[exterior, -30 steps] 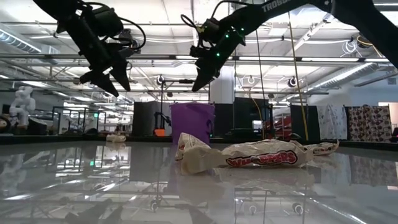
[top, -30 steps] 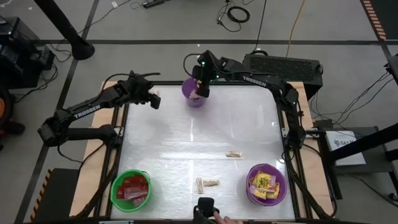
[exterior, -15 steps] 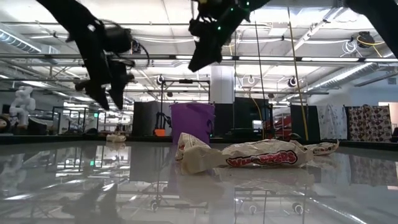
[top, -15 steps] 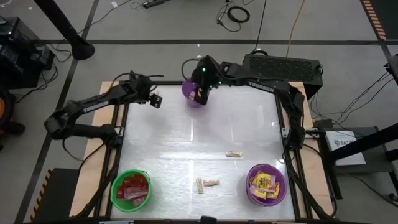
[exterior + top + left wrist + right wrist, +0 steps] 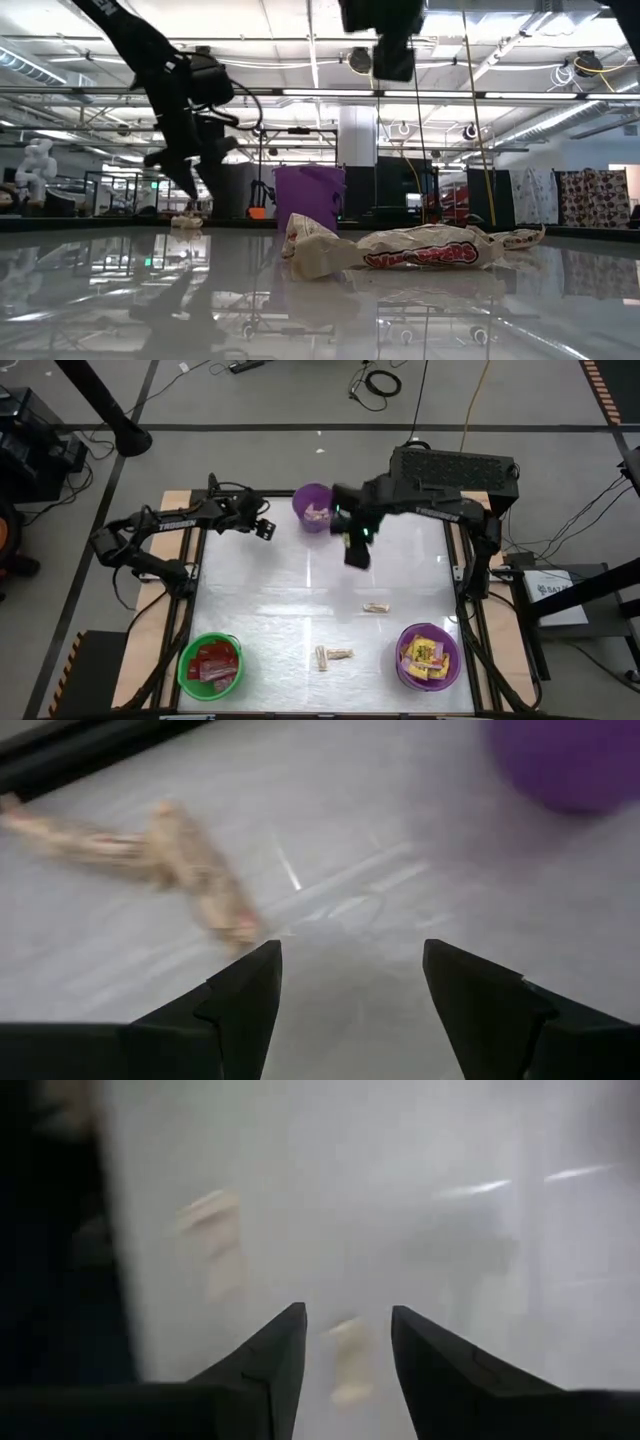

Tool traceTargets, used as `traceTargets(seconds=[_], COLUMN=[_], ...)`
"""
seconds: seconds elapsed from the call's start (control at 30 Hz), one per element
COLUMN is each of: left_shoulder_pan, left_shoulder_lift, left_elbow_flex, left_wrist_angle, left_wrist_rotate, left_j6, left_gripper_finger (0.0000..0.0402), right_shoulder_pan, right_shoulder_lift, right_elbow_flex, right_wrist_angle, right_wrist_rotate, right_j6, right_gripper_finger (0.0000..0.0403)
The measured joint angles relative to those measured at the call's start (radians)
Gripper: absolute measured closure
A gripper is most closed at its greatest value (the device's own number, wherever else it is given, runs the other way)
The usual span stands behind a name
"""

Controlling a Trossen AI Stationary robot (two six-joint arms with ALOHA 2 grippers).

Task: Sort candy by brand, put in halloween buckets
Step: Put the white chocolate into the top purple bucket

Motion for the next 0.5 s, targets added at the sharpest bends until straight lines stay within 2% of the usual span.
traceTargets(seconds=[0.07, 0.2, 0.37, 0.5], left_shoulder_pan=[-0.037, -0.097, -0.133, -0.151], left_shoulder_lift=[0.000, 0.000, 0.000, 0.000], left_elbow_flex=[0.000, 0.000, 0.000, 0.000], left_wrist_angle=[0.023, 0.092, 0.132, 0.132], left_wrist_rotate=[0.004, 0.003, -0.004, -0.005], left_j6=[0.000, 0.001, 0.027, 0.083], left_gripper_finger=[0.0150, 0.0150, 0.0150, 0.0150], right_shoulder_pan=[0.052, 0.165, 0.303, 0.378], right_shoulder_lift=[-0.002, -0.005, -0.004, -0.004], right_elbow_flex=[0.000, -0.024, -0.161, -0.311], right_wrist_angle=[-0.056, -0.078, -0.006, 0.120], right_wrist_rotate=[-0.040, -0.009, -0.022, -0.020], right_j6=[-0.008, -0.065, -0.082, -0.026], right_gripper_finger=[0.0261, 0.0261, 0.0261, 0.0261])
